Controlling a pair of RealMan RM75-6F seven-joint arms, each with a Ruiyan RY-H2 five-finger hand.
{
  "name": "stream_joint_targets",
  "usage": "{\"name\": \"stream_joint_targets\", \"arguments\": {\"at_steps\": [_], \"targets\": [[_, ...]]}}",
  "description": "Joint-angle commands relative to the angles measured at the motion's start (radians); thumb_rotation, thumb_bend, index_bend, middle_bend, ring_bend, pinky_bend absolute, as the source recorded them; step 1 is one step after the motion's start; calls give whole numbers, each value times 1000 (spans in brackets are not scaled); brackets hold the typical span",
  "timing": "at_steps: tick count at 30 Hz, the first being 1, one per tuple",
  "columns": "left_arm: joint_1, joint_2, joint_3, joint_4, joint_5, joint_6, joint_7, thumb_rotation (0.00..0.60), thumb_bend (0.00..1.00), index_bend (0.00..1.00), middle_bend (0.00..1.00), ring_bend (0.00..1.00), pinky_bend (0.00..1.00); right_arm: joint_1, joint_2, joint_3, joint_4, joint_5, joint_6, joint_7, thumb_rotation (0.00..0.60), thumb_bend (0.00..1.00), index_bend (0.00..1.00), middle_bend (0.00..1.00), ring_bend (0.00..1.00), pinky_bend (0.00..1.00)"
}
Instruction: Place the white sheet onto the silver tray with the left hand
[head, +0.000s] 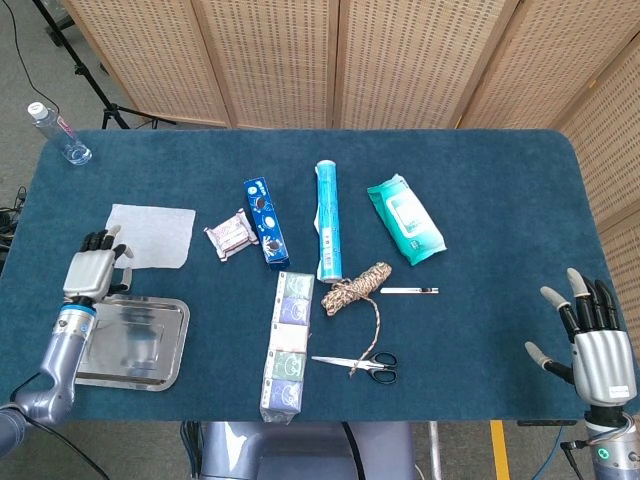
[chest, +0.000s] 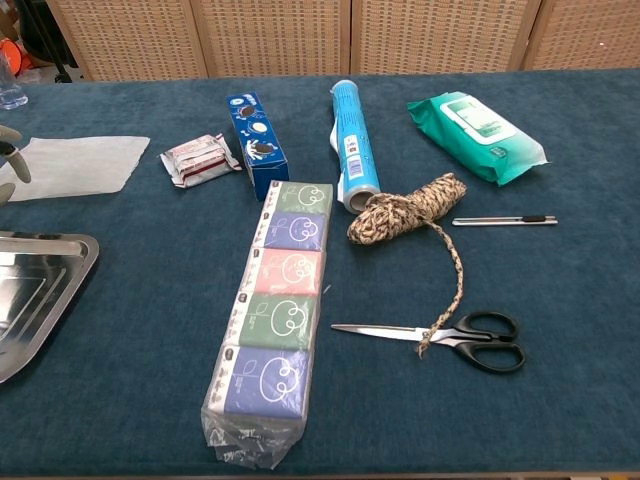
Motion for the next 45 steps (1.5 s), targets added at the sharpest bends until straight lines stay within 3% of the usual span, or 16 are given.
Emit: {"name": "stream_joint_targets", "arguments": {"at_steps": [1,11,22,45], "targets": [[-9,-1,-5,2,-8,-11,6,501,526,391,0,0,0,0,0,0,0,0,1,2,600,31,207,0,0,0],[-36,14,-17,-22,-32,-43,36,499,524,391,0,0,0,-1,-1,2,1,1,4,3,600,40,207,0,0,0],[-63,79,-54,-156,-177,-123,88,502,524,391,0,0,0,0,-5,1,4,-2,3,0,600,40,207,0,0,0],[-108,58,16,-173,-243,-108,256,500,529,391,0,0,0,-3,-3,7,2,1,13,8,600,49,207,0,0,0]]}}
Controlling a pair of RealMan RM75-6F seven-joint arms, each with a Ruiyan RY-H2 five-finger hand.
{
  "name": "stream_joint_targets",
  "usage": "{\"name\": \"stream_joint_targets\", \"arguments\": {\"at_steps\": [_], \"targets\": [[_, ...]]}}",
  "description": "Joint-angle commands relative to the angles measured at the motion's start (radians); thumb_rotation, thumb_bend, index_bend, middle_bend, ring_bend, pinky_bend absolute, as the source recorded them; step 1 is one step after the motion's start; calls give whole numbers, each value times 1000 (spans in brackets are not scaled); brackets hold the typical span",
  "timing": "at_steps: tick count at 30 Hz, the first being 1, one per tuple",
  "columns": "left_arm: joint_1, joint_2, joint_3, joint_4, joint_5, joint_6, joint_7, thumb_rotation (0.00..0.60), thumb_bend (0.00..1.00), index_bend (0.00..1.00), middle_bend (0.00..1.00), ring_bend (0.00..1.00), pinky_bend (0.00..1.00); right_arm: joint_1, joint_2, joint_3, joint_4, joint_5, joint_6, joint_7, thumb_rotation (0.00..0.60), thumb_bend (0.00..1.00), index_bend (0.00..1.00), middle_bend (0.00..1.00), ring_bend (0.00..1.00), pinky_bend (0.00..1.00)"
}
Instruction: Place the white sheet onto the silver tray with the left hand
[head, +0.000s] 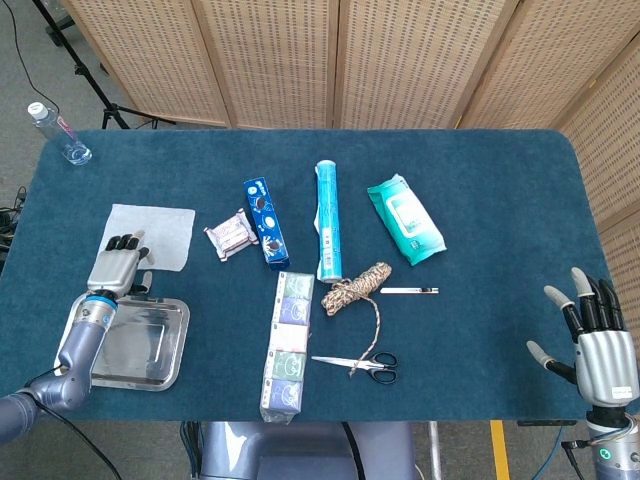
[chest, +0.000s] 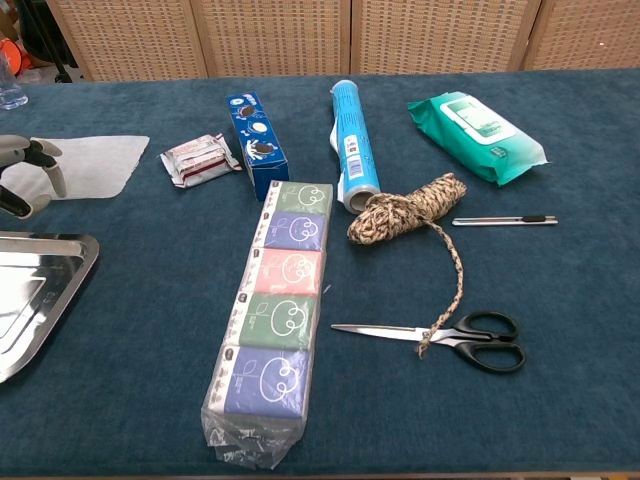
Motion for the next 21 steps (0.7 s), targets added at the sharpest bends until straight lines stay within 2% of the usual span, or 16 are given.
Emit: {"name": "stream_joint_targets", "arguments": {"at_steps": [1,21], "targets": [[-4,-4,3,3,-3,9,10,501,536,391,0,0,0,0,0,0,-1,0,1,1,600,49,207,0,0,0],[-14,-52,23,53,-8,38,52,502,567,391,0,0,0,-4,-3,4,2,-7,20,6,600,53,207,0,0,0]]}}
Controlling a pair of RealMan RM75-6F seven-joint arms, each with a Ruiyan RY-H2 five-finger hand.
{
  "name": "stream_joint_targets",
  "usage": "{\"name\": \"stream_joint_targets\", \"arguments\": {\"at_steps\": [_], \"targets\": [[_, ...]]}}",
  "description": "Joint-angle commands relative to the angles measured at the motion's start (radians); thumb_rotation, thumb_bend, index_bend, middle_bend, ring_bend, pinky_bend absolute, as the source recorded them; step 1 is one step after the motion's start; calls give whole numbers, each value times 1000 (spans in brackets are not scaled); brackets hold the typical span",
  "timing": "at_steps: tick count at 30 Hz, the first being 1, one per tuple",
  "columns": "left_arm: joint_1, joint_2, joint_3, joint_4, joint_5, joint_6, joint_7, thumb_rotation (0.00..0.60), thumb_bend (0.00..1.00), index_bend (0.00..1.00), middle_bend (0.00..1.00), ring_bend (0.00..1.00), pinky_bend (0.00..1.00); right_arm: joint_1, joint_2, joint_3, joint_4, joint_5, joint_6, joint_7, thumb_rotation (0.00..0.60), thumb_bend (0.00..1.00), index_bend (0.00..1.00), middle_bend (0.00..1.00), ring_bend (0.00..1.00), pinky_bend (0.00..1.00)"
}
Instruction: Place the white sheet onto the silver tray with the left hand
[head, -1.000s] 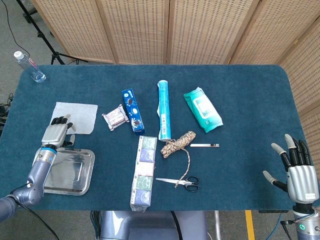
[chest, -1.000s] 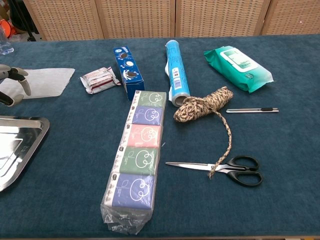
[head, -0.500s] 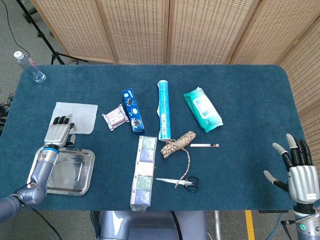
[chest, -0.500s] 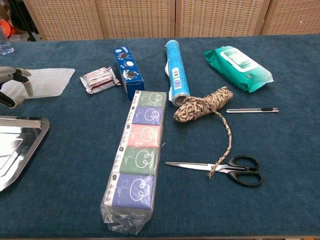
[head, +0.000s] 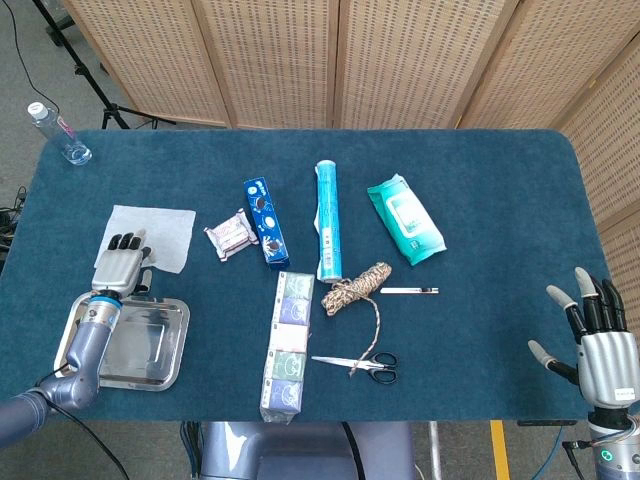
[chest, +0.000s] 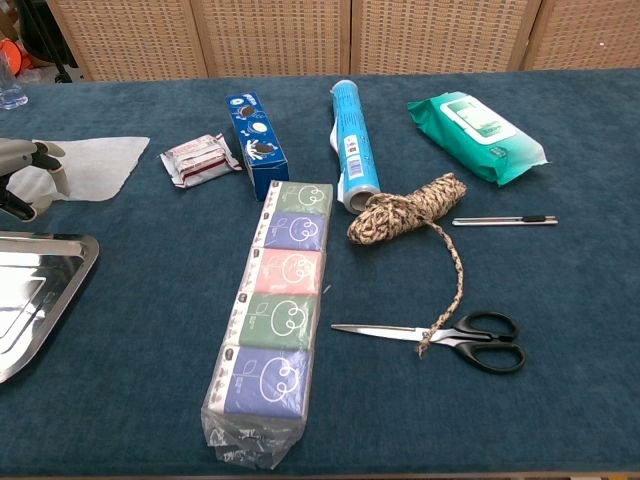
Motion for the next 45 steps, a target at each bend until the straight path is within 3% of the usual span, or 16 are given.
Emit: {"name": "stream_joint_targets", "arguments": {"at_steps": [1,5,10,13,25,36,45], "targets": [[-1,-1,2,0,1,2,4,504,567,391,0,0,0,0,0,0,0,0,1,0,600,53,207,0,0,0],[-2,-7,3,2,3,14,13,504,570,398,0,0,0,-1,0,1,-1,1,1,1,600,53,207,0,0,0],[0,-25,3,22,9,34,19,532,585,526,0,0,0,-2,1,1,-2,-1,4,3,600,53,207,0,0,0],[-1,-31,3,31,3,29,25,556,586,556,0,0,0,-2,0,2,-1,-3,9,4,600,53,207,0,0,0],[4,-48,5,54,21,44,27,559,587,696,0,0,0,-2,-2,3,2,-6,14,9,600,53,207,0,0,0],[3,-21,-24,29,37,81,18,579,588,707,0,0,0,-3,-3,4,4,-6,16,14,600,53,207,0,0,0],[11,71,-83,-100,25,131,-15,578,588,716,0,0,0,-3,-3,4,3,-5,15,15,600,53,207,0,0,0]]}}
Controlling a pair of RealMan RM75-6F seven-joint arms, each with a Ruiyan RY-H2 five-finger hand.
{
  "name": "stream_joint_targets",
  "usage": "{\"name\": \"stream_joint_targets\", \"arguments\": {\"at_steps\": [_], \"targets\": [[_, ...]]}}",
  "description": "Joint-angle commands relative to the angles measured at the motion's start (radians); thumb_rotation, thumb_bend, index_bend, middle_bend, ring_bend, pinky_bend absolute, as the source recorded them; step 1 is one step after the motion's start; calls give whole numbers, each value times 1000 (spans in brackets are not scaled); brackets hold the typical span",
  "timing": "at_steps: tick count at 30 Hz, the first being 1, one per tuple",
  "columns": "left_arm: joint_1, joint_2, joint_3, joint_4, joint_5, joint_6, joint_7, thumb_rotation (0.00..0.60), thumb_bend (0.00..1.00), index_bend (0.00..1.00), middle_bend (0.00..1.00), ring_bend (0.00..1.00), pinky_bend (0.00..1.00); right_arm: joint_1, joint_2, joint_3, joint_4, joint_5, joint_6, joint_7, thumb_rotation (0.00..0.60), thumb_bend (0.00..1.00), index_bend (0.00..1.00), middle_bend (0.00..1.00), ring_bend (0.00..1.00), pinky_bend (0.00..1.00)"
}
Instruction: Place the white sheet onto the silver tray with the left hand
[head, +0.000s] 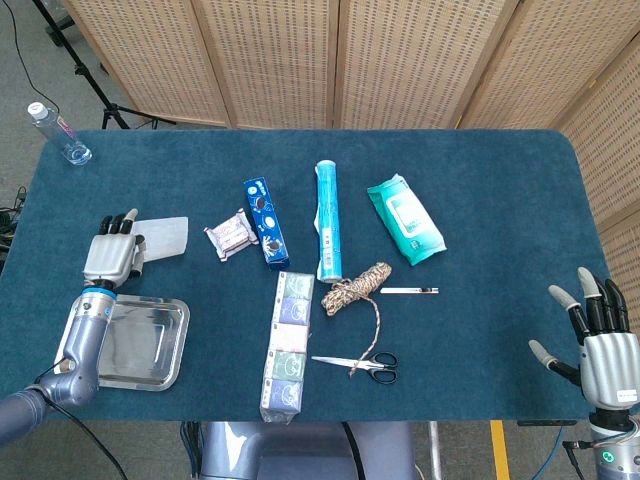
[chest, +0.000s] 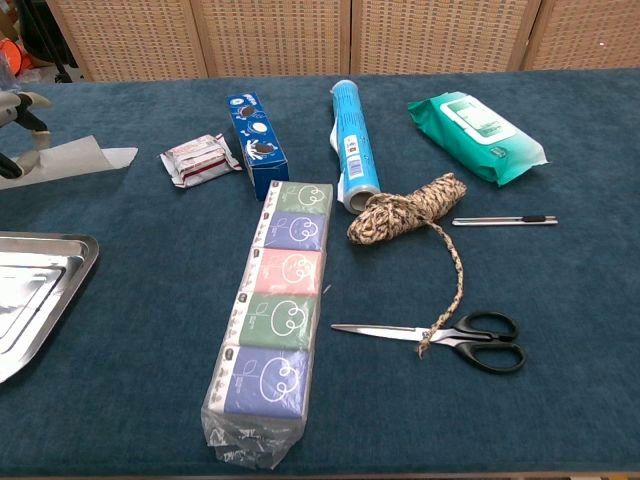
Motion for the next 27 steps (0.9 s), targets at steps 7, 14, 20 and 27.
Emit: {"name": "stream_joint_targets", "arguments": {"at_steps": [7,14,20,27], "targets": [[28,142,-42,-192,2,70,-24,581,588,721,0,0,0,0,-1,-1,-1,0,-2,-5,600,53,206,0,0,0],[64,221,-19,-365,39,132,-9,582,588,727,0,0,0,0,-1,-4,-4,-3,-4,-15,600,53,207,0,0,0],[87,265,15,-507,85,183,28,583,587,727,0,0,0,-6,3,-7,-13,-13,11,-20,600,53,207,0,0,0],[108,291,53,-633,90,207,62,583,587,727,0,0,0,-14,12,-4,-20,-12,25,-11,600,53,207,0,0,0]]}}
